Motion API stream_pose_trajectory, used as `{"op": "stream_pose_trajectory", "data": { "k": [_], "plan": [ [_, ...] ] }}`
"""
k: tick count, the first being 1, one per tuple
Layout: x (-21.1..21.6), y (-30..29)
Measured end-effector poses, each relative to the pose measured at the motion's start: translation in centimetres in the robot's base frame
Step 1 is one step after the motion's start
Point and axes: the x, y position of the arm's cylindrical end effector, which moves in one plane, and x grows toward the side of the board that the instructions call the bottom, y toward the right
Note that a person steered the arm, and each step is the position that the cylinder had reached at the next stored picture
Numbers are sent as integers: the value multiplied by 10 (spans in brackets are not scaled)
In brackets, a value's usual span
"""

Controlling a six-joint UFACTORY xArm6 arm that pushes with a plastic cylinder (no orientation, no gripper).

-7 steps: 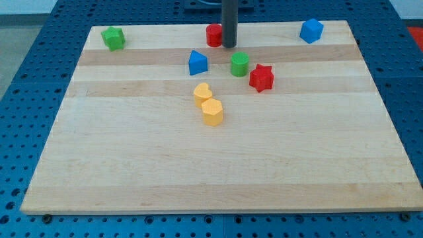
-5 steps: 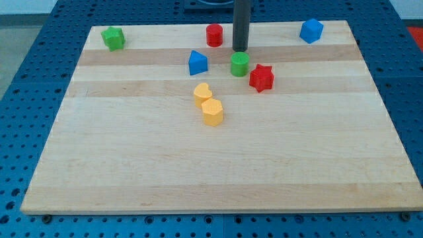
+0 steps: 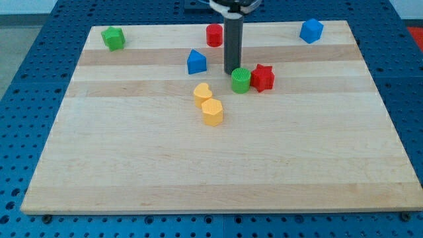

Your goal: Push the blue triangle to the center left of the board

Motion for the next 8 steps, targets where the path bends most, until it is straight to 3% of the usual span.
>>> {"op": "stream_pose_trajectory", "data": {
  "k": [1,2,3,4,6,8],
  "plan": [
    [-22,-15],
    [-15,-84],
    [16,-174],
    [51,-227],
    [46,-137],
    [98,-162]
  ]
}}
